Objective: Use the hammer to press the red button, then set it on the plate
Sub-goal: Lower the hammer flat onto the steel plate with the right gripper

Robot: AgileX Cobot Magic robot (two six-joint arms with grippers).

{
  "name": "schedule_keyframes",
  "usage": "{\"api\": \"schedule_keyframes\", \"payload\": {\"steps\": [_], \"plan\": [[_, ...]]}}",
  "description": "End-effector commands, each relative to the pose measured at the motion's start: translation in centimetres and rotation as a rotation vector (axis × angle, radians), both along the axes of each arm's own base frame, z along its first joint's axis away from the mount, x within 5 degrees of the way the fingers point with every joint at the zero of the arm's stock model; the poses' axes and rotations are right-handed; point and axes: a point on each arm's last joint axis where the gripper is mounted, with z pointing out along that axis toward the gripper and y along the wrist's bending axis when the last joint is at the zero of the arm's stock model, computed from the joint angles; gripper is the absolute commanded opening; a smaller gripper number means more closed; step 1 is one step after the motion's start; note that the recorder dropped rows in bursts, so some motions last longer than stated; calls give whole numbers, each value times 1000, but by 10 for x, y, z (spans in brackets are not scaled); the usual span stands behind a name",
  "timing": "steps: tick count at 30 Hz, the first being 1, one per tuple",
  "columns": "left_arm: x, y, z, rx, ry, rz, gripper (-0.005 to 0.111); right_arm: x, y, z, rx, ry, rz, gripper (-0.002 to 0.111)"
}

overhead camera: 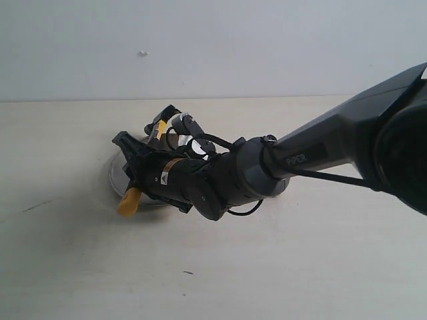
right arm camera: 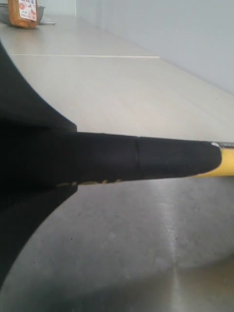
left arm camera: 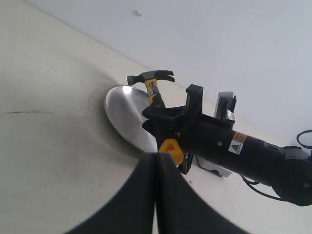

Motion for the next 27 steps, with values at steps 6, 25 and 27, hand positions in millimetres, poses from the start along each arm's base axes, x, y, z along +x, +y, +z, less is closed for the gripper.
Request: {"api": "schedule_keyframes", "payload": {"steps": [6,25,27], "plan": [[0,0,0,3,-6,1,2,1,1,4,-27,0,17,19],[0,0,0,3,-6,1,2,-2,-1,-2,-70,61,20,42],[0,0,0,3,-6,1,2,-4,-2,-4,-85,81,21,44]]}}
